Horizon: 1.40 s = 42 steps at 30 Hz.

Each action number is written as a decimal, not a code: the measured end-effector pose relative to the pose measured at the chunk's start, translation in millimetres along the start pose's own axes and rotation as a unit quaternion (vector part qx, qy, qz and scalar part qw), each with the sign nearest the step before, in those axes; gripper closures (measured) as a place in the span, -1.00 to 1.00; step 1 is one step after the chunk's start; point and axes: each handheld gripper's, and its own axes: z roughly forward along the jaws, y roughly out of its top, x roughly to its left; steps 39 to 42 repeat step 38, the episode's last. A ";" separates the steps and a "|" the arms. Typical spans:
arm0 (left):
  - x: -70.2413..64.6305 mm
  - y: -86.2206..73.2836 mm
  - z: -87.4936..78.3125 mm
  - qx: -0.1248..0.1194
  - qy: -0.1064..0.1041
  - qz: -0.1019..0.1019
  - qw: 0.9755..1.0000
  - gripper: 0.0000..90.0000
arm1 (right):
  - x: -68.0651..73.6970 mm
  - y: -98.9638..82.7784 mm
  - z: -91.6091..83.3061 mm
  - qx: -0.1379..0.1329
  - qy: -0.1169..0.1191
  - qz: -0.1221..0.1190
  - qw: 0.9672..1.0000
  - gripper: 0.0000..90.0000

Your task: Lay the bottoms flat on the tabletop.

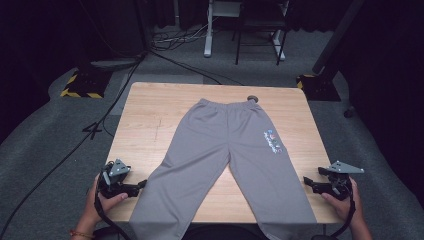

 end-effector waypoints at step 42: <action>0.6 2.8 3.4 -0.003 0.008 -0.010 1.000 -0.62 | -0.2 1.1 1.4 0.000 -0.001 0.002 1.000 -0.52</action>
